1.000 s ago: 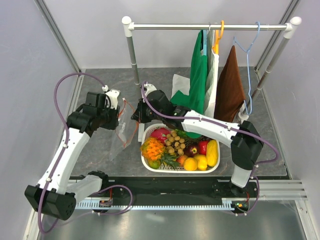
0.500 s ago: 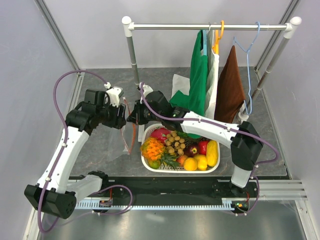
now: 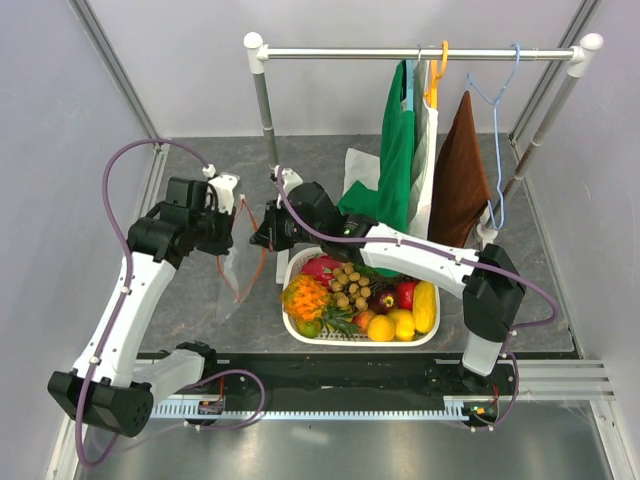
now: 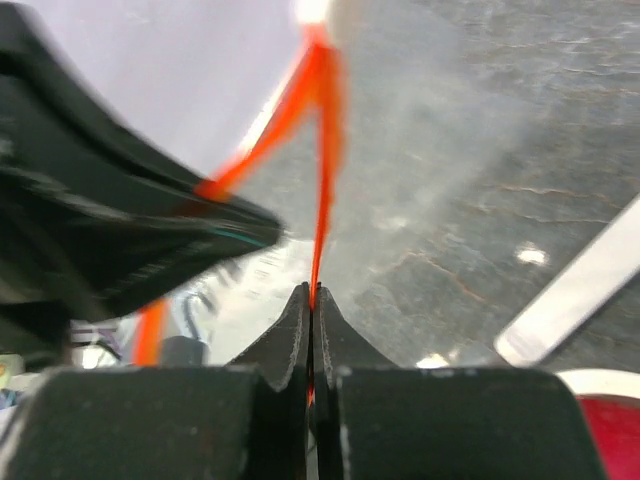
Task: Place the food in the zip-top bag and seal the zipper
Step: Open the zipper of the food storage bag.
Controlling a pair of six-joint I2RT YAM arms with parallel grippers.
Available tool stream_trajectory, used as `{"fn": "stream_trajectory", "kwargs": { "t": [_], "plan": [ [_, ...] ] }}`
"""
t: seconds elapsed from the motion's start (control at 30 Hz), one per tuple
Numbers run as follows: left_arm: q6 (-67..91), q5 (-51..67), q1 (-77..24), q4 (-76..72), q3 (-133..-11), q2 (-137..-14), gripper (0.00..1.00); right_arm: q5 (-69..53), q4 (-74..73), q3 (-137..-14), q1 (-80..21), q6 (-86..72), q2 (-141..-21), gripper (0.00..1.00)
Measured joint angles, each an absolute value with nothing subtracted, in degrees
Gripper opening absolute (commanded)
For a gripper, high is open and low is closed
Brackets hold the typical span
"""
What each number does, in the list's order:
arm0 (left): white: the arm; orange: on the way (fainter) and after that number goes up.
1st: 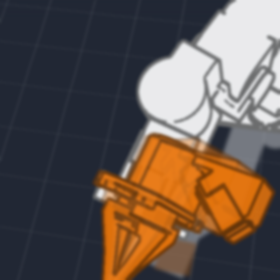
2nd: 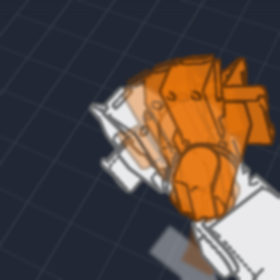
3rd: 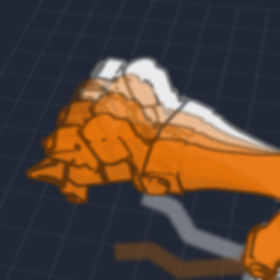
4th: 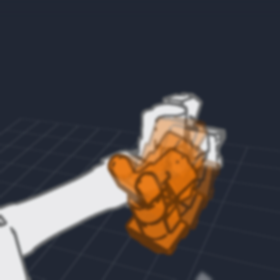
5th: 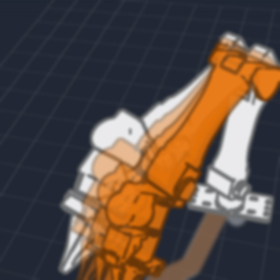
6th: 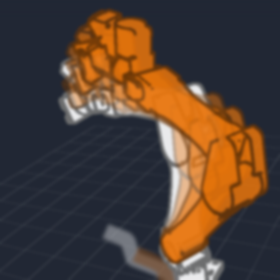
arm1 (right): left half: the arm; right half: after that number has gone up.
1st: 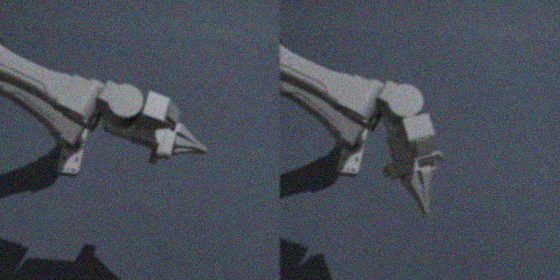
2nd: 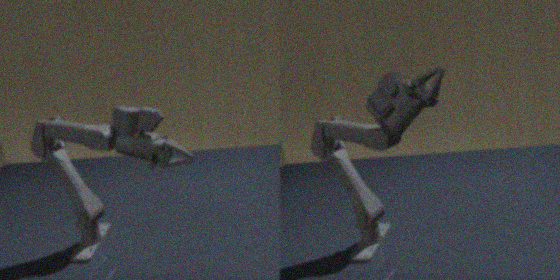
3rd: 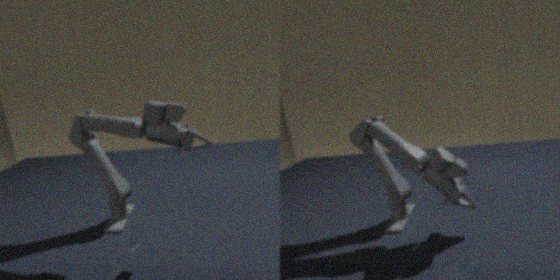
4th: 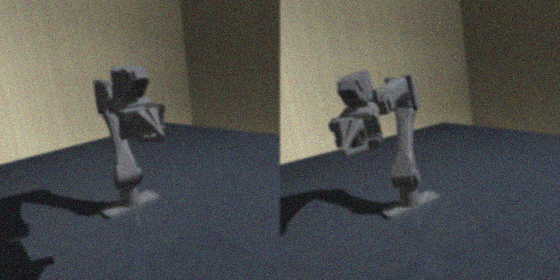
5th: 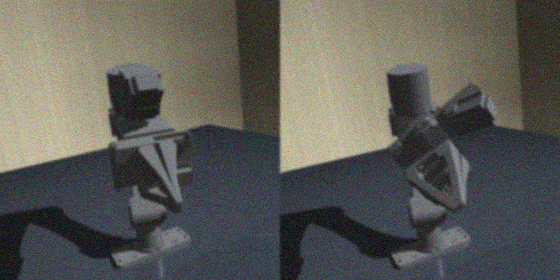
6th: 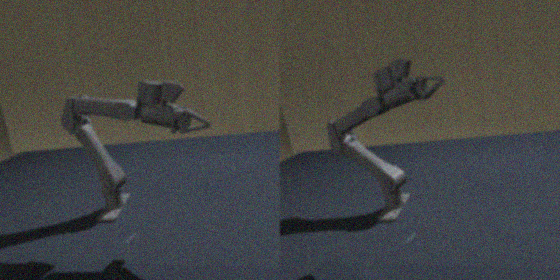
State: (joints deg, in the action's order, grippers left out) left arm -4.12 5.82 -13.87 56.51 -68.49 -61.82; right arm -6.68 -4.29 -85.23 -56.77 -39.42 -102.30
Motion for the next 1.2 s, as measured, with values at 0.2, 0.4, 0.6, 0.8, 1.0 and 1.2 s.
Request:
{"fn": "stream_trajectory", "kwargs": {
  "t": [0.2,0.4,0.6,0.8,1.0,1.2],
  "plan": [
    [-4.54,-1.56,-12.69,60.12,-71.77,-58.67,0.02,-5.65,-7.81,-85.17,-54.11,-35.88,-102.30,0.00],
    [-5.87,-4.73,-10.90,60.93,-72.36,-57.30,0.02,-5.39,-7.99,-83.70,-52.80,-31.55,-102.15,0.00],
    [-6.74,-4.80,-9.76,61.08,-72.60,-59.00,0.02,-5.65,-7.77,-83.48,-52.99,-27.94,-102.15,0.00],
    [-6.96,-2.72,-8.91,61.10,-72.90,-60.45,0.15,-5.54,-7.86,-83.48,-52.95,-23.88,-102.15,0.00],
    [-7.60,0.71,-8.32,62.74,-72.90,-60.80,0.41,-4.43,-8.64,-83.48,-52.23,-24.36,-102.04,0.00],
    [-7.57,3.95,-8.21,64.66,-71.05,-60.69,0.35,-4.36,-8.84,-83.48,-51.72,-27.51,-102.04,0.00]
  ]
}}
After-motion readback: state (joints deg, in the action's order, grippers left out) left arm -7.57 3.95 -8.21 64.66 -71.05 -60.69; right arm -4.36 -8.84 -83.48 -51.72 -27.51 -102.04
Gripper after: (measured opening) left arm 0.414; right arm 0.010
